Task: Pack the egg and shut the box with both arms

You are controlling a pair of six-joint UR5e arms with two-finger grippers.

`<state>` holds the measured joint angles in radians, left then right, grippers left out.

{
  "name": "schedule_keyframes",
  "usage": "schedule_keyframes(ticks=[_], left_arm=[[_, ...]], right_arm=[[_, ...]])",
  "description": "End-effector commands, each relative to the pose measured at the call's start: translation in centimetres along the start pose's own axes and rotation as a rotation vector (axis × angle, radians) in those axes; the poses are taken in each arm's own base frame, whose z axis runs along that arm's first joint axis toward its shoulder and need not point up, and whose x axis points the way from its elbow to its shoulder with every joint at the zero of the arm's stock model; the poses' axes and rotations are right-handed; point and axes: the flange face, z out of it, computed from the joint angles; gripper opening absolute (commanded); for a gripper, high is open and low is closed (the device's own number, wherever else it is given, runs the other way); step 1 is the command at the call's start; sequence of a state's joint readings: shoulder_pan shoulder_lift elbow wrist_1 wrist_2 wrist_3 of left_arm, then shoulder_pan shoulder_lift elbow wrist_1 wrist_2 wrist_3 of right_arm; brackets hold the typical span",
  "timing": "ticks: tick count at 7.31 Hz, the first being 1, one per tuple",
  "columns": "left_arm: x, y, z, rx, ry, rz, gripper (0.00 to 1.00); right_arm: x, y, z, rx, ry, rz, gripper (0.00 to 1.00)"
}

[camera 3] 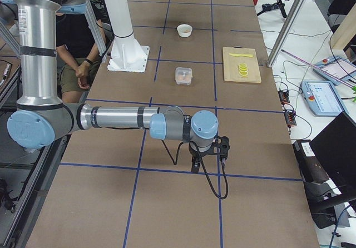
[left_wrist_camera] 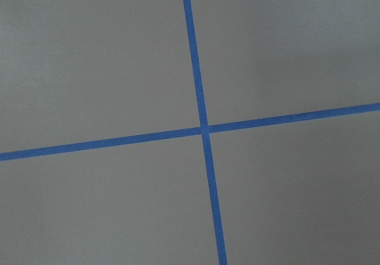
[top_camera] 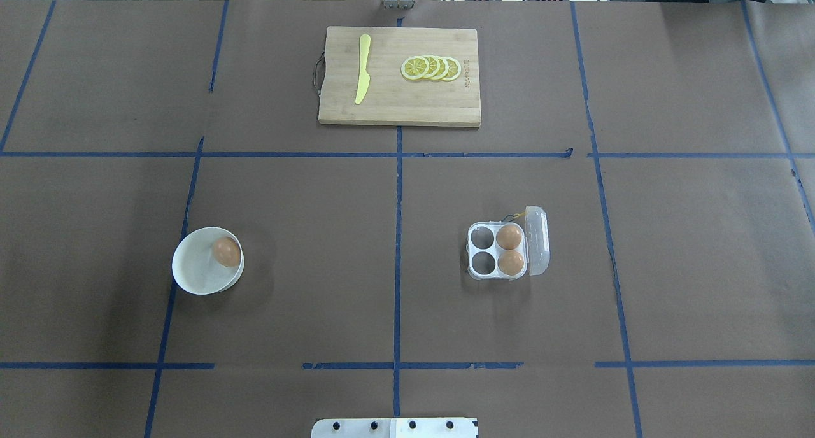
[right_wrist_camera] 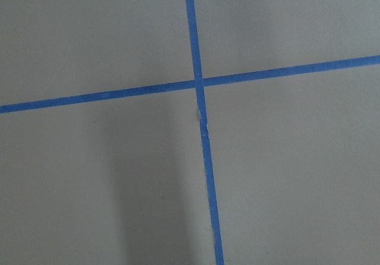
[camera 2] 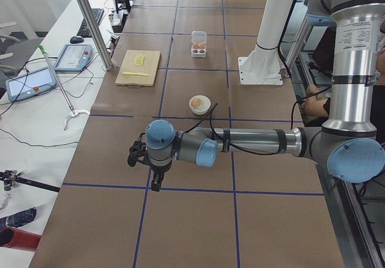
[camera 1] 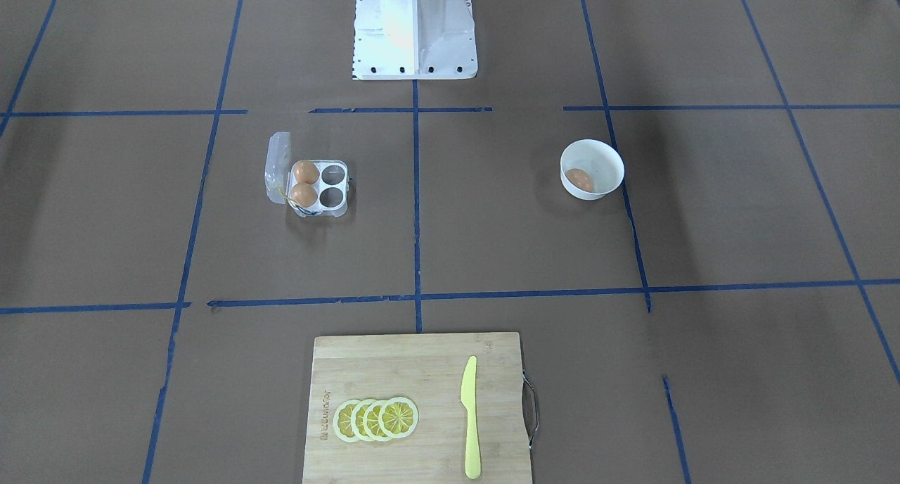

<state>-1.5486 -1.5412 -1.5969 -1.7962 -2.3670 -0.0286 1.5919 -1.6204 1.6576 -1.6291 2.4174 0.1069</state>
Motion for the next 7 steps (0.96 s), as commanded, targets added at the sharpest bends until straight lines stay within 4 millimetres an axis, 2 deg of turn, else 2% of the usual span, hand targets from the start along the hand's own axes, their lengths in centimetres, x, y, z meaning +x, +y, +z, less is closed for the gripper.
schedule_keyframes(ticks=[1,2,4,5,6,7], left_arm=[[0.5,-0.3,-0.5,0.014,0.002,0.014,1.00],[1.8,-1.0,-1.6,0.038,0.004,0.038,1.00],[6.4,-2.6,-5.1,0.112,0.018,0.110,1.00],[11.0,-3.1,-4.6,0.105,0.050,0.095,1.00],[16.6,-3.2,-3.5,0.101,0.094,0.045,1.00],[20.8,-2.8,-2.5,0.085,0.137,-0.009,0.99]], right_arm=[[-0.2,0.0,-0.4,0.008,0.000,0.001,1.00],[-0.5,-0.3,-0.6,0.013,-0.002,-0.002,1.00],[-1.8,-0.6,-1.7,0.035,-0.009,-0.024,1.00],[-2.0,-0.7,-1.9,0.038,-0.009,-0.029,1.00],[-2.3,-0.8,-2.1,0.042,-0.008,-0.035,1.00],[-2.6,-1.1,-2.3,0.047,-0.011,-0.041,1.00]])
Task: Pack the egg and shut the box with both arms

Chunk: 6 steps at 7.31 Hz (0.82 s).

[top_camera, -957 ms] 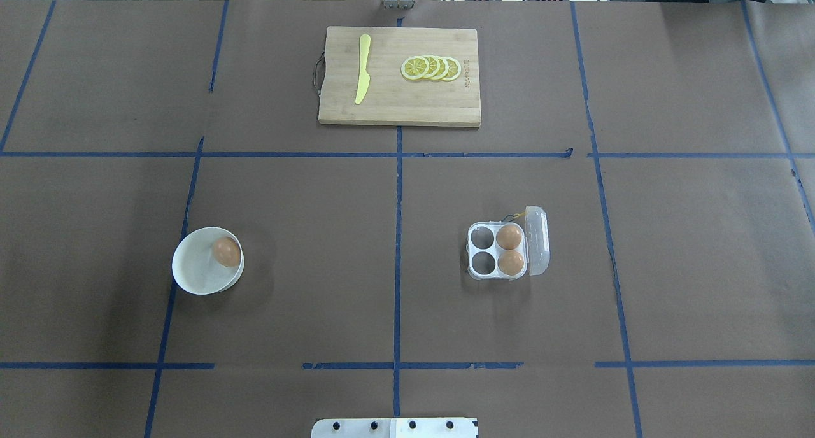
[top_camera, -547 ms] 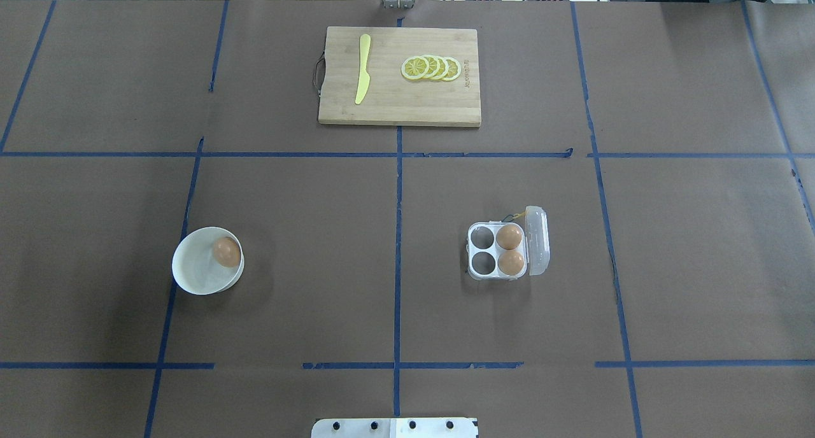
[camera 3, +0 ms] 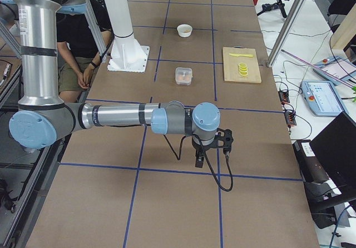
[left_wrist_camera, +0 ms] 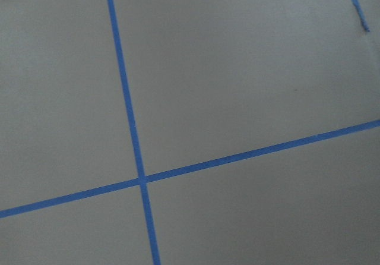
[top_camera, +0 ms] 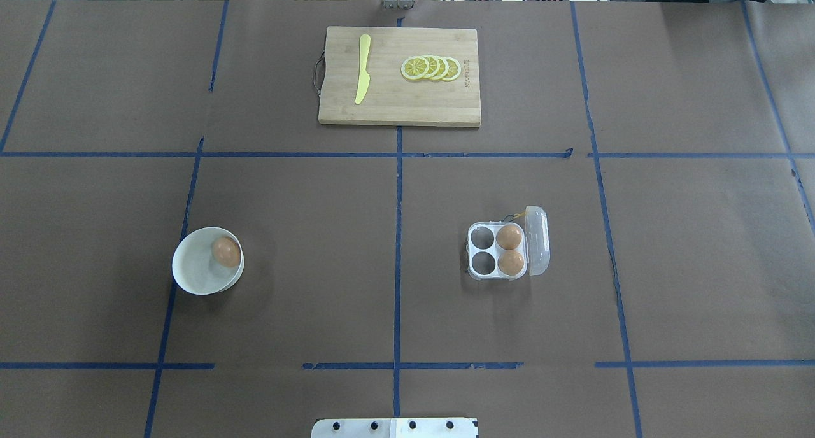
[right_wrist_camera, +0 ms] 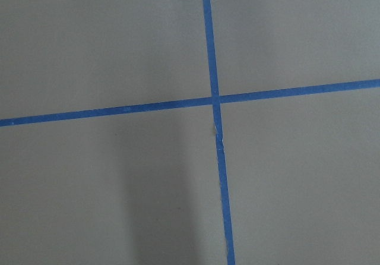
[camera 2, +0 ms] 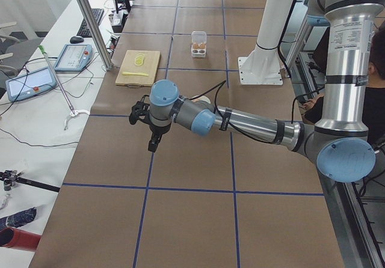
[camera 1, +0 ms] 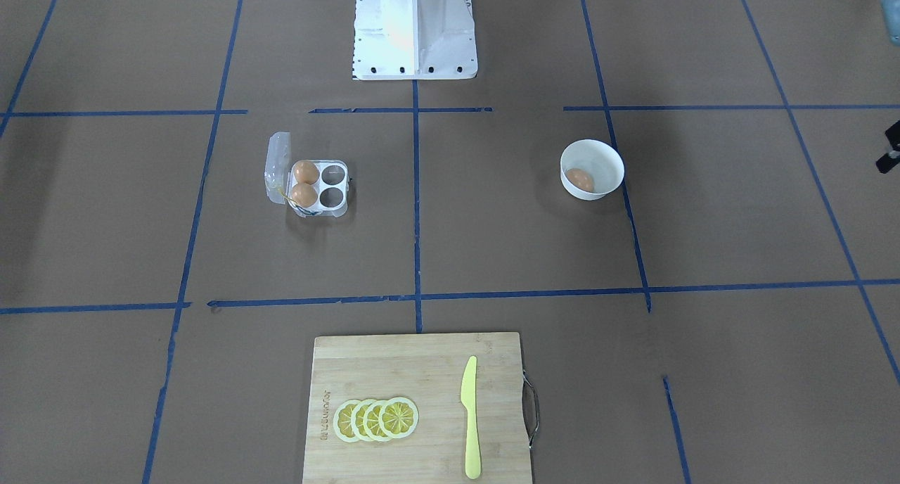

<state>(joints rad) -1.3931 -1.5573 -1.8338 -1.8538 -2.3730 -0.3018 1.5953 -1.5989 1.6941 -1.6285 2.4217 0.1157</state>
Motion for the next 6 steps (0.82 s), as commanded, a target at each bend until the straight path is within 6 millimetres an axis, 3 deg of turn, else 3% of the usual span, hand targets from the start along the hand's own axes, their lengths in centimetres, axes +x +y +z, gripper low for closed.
schedule_keyframes(ticks=[1,3,6], left_arm=[[10.6,1.2,3.0,-0.024,0.078,-0.124,0.98],[17.2,4.2,4.7,-0.026,0.094,-0.200,0.96],[25.2,8.1,10.4,-0.023,0.087,-0.333,0.96]], right_arm=[[-0.7,-0.4,-0.5,0.011,-0.003,-0.012,1.00],[-0.3,0.0,-0.3,0.005,-0.003,-0.003,1.00],[-0.7,-0.3,-0.5,0.011,-0.004,0.018,1.00]])
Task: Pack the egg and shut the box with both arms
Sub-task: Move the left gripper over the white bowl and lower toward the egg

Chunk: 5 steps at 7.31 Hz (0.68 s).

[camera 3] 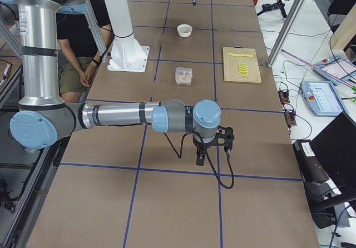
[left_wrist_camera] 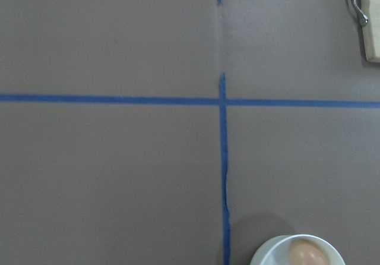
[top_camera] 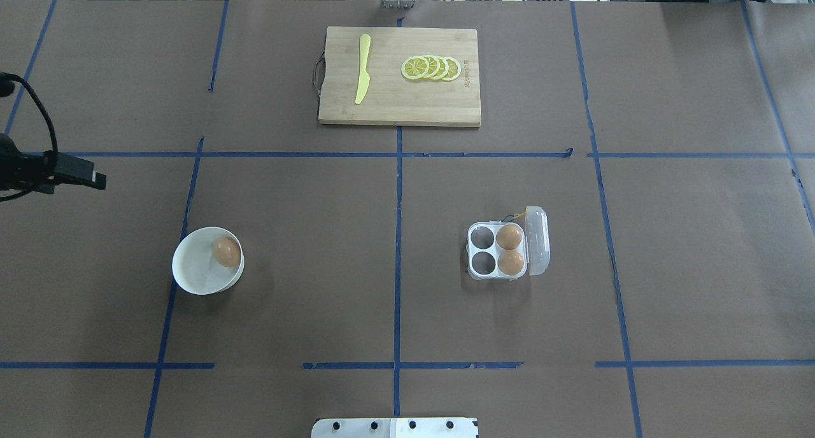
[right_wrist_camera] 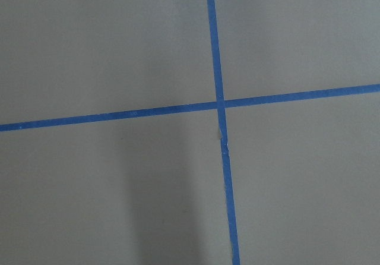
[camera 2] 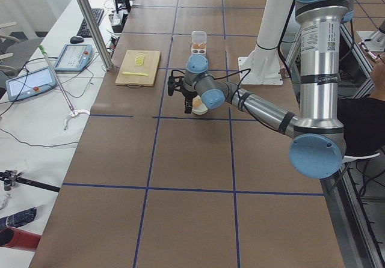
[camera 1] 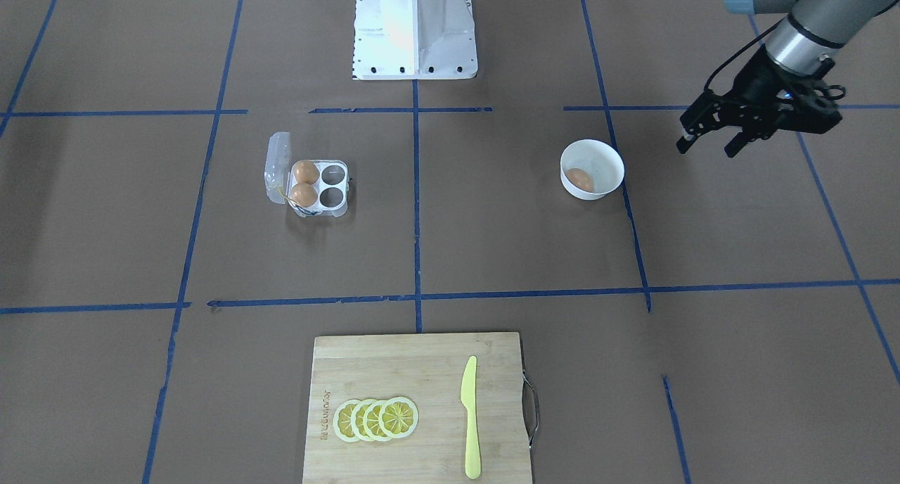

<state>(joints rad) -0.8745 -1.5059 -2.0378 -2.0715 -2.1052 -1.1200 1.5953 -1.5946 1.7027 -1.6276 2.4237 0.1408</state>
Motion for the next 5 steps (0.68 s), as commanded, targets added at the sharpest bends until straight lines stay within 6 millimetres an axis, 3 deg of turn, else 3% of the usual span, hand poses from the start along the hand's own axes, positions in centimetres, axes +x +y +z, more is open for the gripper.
schedule_keyframes(ticks=[1,3,5], left_arm=[[4.1,3.1,3.7,-0.004,-0.002,-0.052,0.94],[5.4,4.7,5.7,-0.002,-0.020,-0.034,0.89],[6.4,4.2,8.7,0.003,-0.046,-0.028,0.83]], right_arm=[[-0.1,-0.2,-0.1,0.002,0.000,0.005,1.00],[0.0,-0.2,0.0,-0.001,-0.001,0.009,1.00],[0.2,-0.1,0.2,-0.005,-0.001,0.013,1.00]])
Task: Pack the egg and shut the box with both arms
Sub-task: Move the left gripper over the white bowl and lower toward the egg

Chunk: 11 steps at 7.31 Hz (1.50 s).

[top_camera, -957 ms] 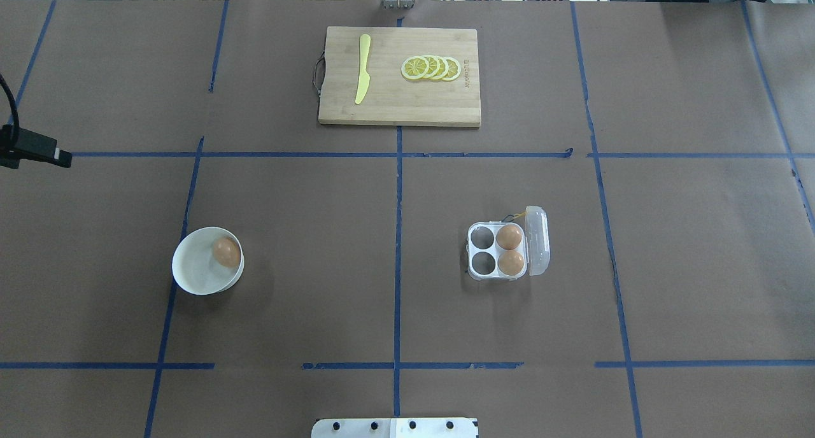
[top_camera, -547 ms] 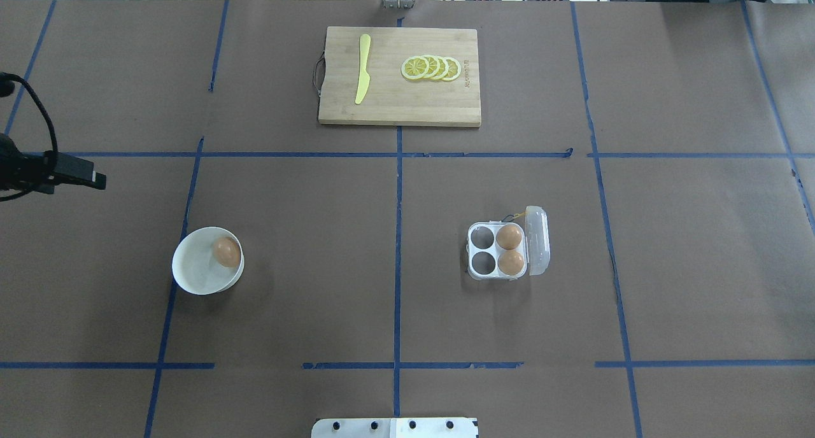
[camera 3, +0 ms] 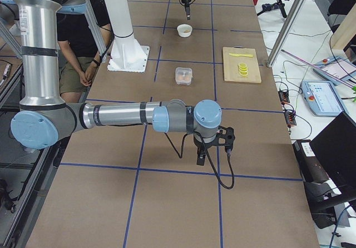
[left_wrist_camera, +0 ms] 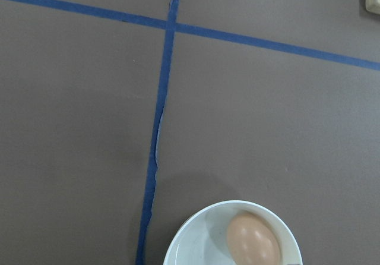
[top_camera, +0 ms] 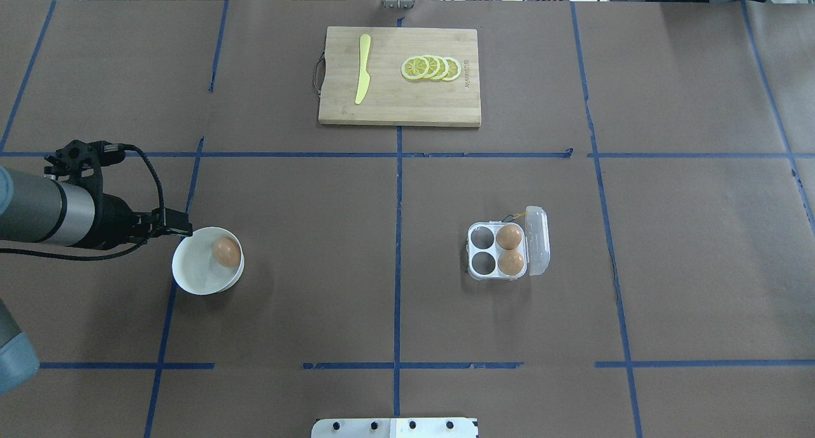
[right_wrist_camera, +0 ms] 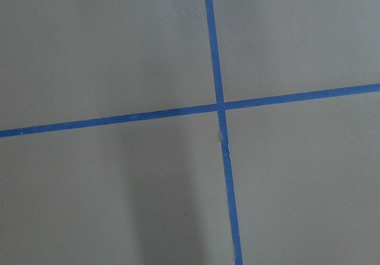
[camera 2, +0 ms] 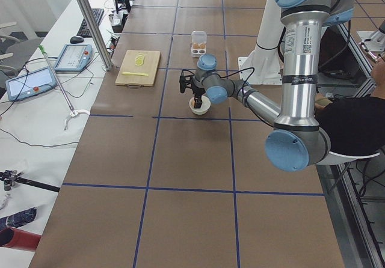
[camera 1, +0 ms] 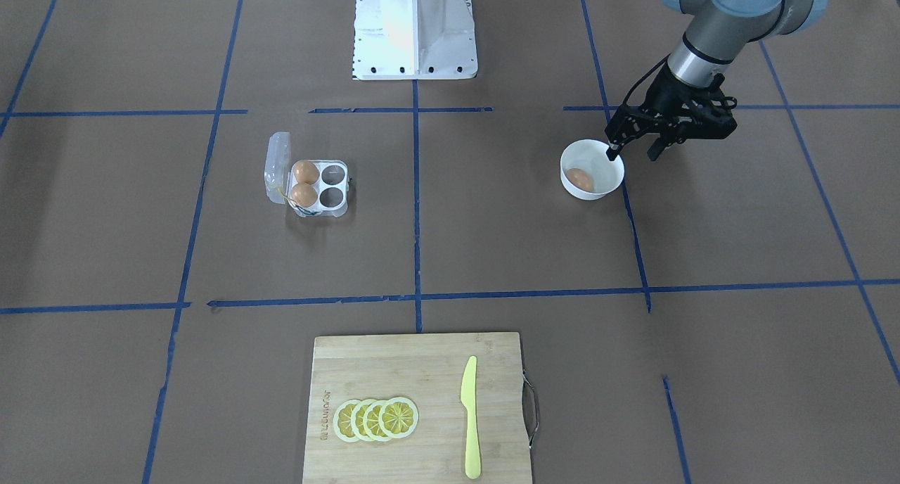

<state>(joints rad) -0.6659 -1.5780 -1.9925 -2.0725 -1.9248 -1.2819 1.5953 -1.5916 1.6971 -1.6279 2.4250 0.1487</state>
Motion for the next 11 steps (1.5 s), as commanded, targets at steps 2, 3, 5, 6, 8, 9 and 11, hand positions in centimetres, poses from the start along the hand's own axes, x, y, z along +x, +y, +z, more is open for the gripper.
schedule_keyframes(ticks=[2,3,5,6,8,9,11], left_arm=[[3.1,0.7,2.7,-0.010,-0.028,0.018,0.82],[3.3,1.7,3.7,-0.025,-0.039,0.004,0.79],[3.9,2.3,4.8,-0.033,-0.045,0.006,0.77],[4.5,2.2,5.7,-0.035,-0.047,0.001,0.77],[5.0,1.7,7.0,-0.036,-0.057,-0.002,0.76],[4.8,1.7,7.2,-0.032,-0.063,-0.002,0.76],[4.4,1.7,7.5,-0.022,-0.075,-0.003,0.75]], right_arm=[[0.1,0.0,0.1,-0.003,0.000,0.003,1.00],[0.2,0.1,0.2,-0.005,0.000,0.005,1.00],[0.5,0.2,0.4,-0.009,0.001,0.008,1.00],[0.5,0.2,0.4,-0.010,0.001,0.010,1.00],[0.5,0.2,0.4,-0.010,0.001,0.010,1.00],[0.6,0.2,0.5,-0.011,0.001,0.011,1.00],[0.5,0.2,0.4,-0.010,0.000,0.010,1.00]])
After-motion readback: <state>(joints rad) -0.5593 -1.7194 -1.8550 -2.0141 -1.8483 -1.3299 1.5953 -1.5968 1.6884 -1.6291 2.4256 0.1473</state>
